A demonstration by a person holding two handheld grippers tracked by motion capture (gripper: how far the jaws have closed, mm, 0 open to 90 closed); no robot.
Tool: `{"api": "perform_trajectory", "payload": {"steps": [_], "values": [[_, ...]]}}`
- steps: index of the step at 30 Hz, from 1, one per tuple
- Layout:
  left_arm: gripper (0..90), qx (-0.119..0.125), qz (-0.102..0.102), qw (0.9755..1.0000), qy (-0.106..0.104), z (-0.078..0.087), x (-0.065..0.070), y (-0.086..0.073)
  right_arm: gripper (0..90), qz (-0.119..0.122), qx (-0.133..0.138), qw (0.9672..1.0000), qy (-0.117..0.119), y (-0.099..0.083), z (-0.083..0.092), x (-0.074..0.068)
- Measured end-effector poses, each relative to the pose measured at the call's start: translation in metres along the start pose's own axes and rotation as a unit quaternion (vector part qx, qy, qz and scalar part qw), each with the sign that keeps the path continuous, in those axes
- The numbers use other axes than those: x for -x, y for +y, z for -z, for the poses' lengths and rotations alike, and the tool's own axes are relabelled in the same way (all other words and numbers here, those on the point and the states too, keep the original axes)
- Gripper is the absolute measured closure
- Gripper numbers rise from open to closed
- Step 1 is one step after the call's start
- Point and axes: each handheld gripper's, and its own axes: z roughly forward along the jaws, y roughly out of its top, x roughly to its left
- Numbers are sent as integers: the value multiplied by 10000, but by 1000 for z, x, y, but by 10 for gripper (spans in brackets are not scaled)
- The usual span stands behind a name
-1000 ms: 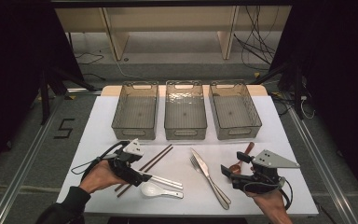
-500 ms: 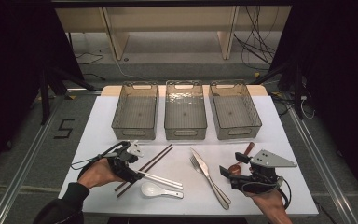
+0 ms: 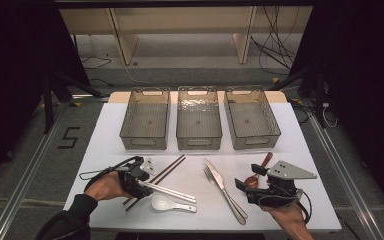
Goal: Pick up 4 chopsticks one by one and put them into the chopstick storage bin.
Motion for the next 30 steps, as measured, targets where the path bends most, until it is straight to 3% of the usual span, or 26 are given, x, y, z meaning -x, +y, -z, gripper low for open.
{"api": "perform_trajectory", "payload": {"steps": [7, 17, 21, 30], "values": [[553, -65, -42, 10000, -53, -3, 2, 2, 261, -26, -4, 10000, 30, 0, 0, 0], [577, -242, -415, 9988, -6, -6, 3, 4, 262, -9, -3, 10000, 56, 0, 0, 0], [586, -194, -408, 9990, 15, -8, 4, 3, 263, 6, 8, 10000, 66, 0, 0, 0], [676, -431, -646, 9970, -27, -9, 6, 3, 264, 11, -7, 10000, 84, 0, -1, -1]]}}
